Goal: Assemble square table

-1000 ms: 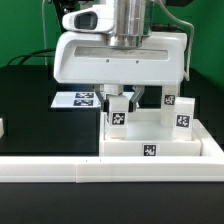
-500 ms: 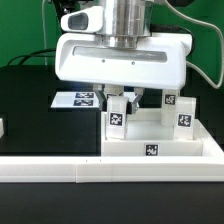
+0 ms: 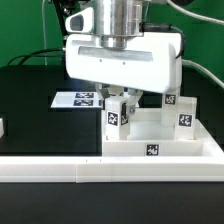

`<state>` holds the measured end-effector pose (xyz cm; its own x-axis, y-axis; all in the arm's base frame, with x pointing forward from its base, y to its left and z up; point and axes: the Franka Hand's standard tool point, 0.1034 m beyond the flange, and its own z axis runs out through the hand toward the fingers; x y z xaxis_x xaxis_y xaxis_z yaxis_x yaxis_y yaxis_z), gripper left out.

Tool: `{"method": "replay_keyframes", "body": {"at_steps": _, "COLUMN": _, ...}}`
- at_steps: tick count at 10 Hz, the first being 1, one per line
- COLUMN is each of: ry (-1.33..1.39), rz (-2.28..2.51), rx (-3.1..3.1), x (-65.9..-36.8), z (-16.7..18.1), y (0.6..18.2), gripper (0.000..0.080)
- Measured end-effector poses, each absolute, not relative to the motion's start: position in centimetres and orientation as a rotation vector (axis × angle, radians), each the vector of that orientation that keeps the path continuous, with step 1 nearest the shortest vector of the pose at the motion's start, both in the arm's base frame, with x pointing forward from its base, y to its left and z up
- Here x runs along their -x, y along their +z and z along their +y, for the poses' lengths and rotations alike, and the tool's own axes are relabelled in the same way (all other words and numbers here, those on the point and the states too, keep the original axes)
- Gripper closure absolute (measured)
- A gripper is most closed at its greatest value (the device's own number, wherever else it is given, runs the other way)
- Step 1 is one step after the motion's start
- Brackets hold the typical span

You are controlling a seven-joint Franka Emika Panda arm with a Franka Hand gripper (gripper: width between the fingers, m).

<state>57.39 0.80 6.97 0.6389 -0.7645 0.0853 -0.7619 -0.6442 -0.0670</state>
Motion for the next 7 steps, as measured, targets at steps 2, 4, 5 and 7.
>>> {"method": "replay_keyframes", "body": {"at_steps": 2, "ry": -0.134, "rz": 1.605, "rx": 2.662, "x": -57.29, "z": 0.83, "y": 6.92, "gripper": 0.0509}}
{"method": "replay_keyframes", "body": {"at_steps": 4, "ry": -0.102, "rz": 1.876, "rx": 2.478, "x": -57.15, "z": 0.90, "y": 6.88, "gripper": 0.0509}}
{"method": "replay_keyframes", "body": {"at_steps": 5, "ry": -0.098, "rz": 1.966, "rx": 2.397, "x": -57.14, "z": 0.82, "y": 6.88, "gripper": 0.0509}}
{"method": "replay_keyframes", "body": {"at_steps": 7, "ry": -0.092, "rz": 2.073, "rx": 2.287, "x": -57.20, "z": 0.77, "y": 6.88, "gripper": 0.0508}}
